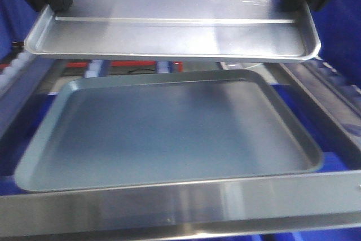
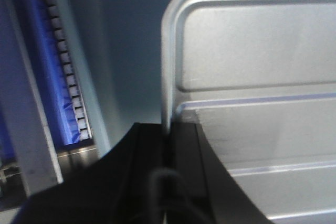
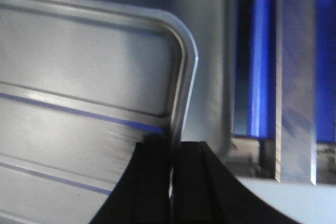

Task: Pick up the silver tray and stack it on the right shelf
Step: 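Lower the silver tray onto the larger grey-blue tray with both grippers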

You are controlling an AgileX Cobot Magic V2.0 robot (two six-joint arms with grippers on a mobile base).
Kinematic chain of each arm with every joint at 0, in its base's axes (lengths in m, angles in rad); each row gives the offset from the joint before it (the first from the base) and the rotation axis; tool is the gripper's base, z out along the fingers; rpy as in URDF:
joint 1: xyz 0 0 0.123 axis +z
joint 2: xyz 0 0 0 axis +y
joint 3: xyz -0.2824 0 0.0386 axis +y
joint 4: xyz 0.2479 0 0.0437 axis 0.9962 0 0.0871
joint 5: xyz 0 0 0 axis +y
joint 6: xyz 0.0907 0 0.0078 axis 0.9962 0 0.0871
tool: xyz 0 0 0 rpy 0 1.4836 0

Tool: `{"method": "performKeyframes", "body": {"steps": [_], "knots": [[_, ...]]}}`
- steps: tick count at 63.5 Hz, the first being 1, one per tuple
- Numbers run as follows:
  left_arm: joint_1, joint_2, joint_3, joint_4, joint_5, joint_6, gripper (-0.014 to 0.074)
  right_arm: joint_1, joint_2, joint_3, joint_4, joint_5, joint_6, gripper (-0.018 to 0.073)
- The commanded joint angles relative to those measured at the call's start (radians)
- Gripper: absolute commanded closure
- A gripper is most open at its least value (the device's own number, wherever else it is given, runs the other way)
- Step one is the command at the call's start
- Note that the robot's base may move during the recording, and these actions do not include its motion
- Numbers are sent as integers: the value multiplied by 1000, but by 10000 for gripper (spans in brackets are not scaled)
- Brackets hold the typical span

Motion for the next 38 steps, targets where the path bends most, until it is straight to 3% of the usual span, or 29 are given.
{"method": "performKeyframes", "body": {"steps": [1,38], "knots": [[-4,-30,-31,24,-21,13,689,-2,-29,-38,-39,-48,-26,503],[-4,-30,-31,24,-21,13,689,-2,-29,-38,-39,-48,-26,503]]}}
